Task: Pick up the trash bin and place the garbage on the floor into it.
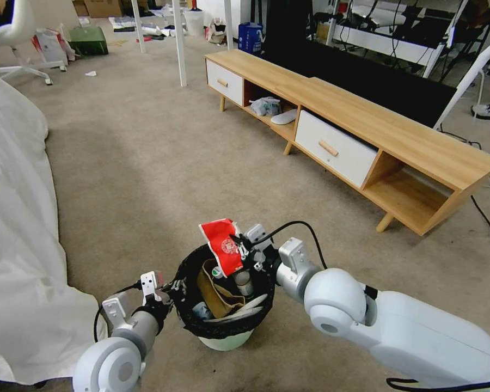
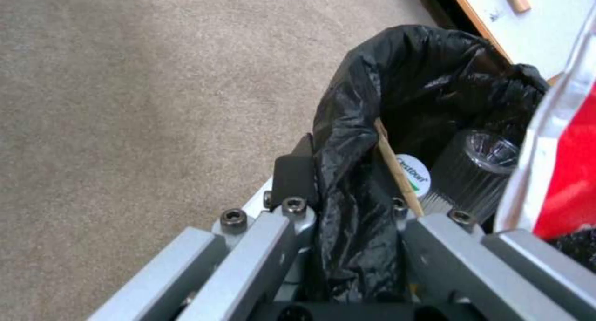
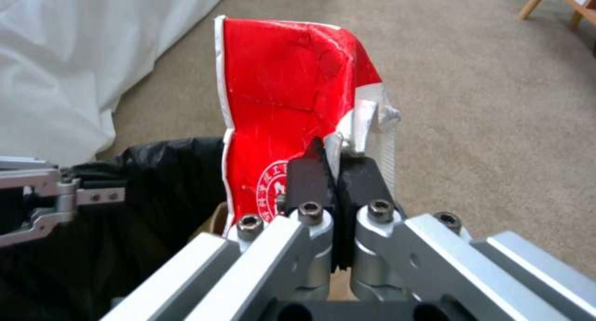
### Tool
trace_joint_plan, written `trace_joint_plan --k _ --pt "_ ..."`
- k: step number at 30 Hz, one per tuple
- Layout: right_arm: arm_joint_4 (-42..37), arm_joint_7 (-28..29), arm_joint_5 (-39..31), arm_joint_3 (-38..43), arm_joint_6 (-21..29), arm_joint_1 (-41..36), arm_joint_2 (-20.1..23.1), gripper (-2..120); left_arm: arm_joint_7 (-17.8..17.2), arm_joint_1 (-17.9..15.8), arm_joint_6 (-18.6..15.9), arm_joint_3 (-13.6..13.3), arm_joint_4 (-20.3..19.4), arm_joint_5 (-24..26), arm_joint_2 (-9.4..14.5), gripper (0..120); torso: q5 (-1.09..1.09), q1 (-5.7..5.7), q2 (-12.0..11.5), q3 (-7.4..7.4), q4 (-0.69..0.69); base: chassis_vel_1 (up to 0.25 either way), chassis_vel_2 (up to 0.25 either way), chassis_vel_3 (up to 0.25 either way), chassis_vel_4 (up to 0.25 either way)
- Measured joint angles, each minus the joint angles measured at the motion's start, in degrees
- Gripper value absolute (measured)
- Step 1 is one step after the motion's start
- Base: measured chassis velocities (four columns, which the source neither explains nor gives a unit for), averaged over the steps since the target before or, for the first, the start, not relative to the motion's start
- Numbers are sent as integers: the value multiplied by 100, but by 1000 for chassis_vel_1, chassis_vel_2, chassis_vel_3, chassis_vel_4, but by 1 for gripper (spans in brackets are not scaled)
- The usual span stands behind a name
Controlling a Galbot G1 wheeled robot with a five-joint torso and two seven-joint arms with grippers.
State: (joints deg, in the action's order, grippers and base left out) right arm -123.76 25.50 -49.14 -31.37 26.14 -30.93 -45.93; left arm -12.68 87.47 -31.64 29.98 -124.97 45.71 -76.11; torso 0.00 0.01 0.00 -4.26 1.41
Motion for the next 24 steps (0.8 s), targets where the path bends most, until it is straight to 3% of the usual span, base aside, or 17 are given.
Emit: trace_joint_plan --k 24 --pt "311 -8 253 -223 -17 -184 -52 0 -155 -67 29 72 -143 257 -68 0 0 0 0 0 0 0 0 0 0"
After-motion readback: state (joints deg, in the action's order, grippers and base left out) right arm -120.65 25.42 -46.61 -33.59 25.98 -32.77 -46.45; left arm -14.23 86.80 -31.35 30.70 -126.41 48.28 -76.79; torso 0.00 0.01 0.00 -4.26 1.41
